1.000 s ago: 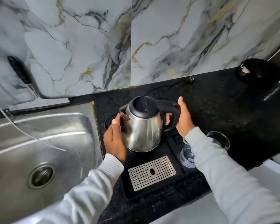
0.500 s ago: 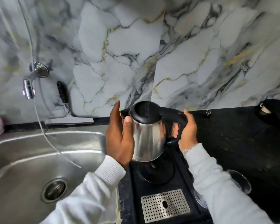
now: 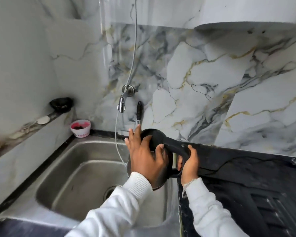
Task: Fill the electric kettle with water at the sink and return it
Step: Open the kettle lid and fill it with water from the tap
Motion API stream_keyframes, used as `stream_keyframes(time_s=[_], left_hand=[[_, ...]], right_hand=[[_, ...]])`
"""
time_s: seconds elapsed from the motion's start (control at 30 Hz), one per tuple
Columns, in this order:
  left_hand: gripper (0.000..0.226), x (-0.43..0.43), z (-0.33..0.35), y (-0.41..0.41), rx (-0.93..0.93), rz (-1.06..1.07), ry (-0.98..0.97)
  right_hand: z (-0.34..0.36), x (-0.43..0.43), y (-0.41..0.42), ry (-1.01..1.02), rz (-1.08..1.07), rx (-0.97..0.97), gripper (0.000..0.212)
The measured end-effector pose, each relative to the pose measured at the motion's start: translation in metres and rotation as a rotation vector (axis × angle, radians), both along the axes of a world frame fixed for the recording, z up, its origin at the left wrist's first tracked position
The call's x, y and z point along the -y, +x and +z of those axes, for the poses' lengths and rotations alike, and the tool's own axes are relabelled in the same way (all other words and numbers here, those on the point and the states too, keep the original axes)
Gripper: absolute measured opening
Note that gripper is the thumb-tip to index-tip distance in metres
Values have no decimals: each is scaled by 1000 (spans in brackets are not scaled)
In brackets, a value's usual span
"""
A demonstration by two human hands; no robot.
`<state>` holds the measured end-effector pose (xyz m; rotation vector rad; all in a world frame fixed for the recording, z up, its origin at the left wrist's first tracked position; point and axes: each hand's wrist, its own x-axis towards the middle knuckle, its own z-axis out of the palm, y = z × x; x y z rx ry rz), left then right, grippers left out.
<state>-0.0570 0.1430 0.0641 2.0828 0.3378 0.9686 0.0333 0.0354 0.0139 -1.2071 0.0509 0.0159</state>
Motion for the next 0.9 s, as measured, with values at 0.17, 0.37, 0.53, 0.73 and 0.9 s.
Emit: stream_keyframes(time_s=[0.17,0.37,0.53,0.73,0.9], left_hand=[[32,-65,14,-6,49,-95,192],[28,-85,34,5,49,-232,674],[54,-89,49,21,87,-530,632],[66,-108,67,43,99,-697,-23],[97,-153,66,82,-60,-426,79]], right_hand=[[-4,-58,-5,-64,16,11,55],[-22,-66,1,-61,7,-4,45],[-29,-102,3,-24,14,-65,58],[-32,-134,25,48,71,-163,52],[-33,-152,50,182,118,-209,55]])
